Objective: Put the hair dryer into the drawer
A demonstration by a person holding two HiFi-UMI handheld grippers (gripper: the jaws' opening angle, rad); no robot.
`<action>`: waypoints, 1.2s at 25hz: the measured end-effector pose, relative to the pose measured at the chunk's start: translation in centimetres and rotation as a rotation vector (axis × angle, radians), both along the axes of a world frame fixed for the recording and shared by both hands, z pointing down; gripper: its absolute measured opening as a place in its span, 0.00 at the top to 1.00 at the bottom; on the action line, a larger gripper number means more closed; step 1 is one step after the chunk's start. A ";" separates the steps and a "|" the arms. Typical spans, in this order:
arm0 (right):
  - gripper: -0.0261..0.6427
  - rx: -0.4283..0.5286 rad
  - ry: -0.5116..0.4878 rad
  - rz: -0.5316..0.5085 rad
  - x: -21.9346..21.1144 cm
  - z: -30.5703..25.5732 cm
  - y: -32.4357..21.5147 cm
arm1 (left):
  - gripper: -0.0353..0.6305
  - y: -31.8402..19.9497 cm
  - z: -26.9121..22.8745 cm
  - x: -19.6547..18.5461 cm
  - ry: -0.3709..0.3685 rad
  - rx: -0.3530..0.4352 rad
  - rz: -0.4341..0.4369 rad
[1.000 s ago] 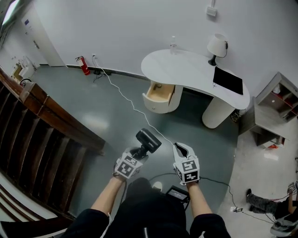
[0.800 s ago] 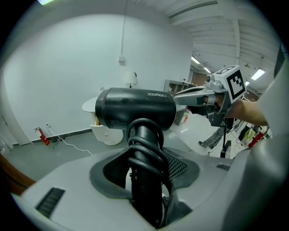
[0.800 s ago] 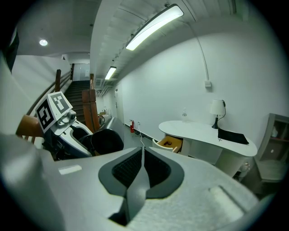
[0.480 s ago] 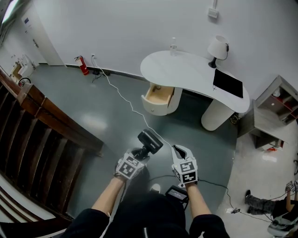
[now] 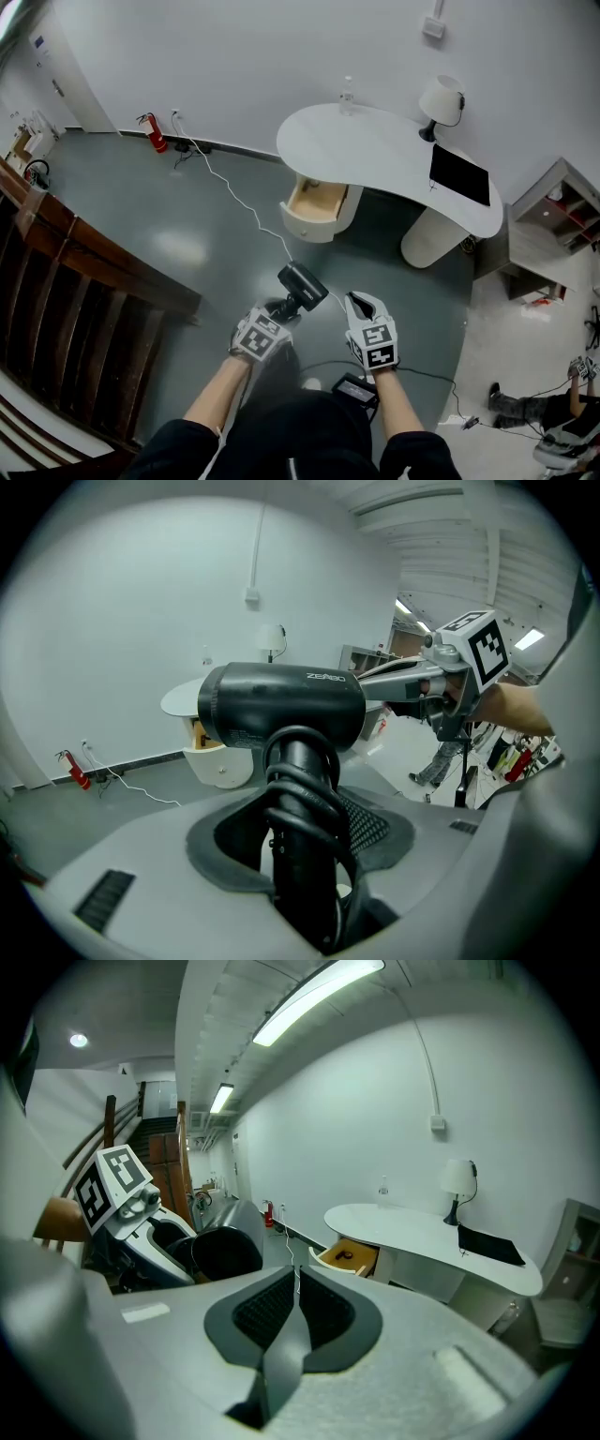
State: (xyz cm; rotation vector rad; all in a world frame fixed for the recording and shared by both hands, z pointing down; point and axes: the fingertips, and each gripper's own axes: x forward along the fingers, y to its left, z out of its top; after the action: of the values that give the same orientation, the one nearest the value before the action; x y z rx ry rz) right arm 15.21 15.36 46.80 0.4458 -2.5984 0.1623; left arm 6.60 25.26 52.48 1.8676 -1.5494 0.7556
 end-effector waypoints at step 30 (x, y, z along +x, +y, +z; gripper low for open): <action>0.95 -0.010 0.065 0.118 -15.6 1.2 -8.3 | 0.62 -7.2 1.8 -17.5 0.036 -0.033 0.131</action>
State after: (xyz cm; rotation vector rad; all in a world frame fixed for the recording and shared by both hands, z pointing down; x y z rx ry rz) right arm -0.38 7.09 47.97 0.5919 -2.5074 0.1969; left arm -10.85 18.01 54.27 1.9618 -1.3949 0.7961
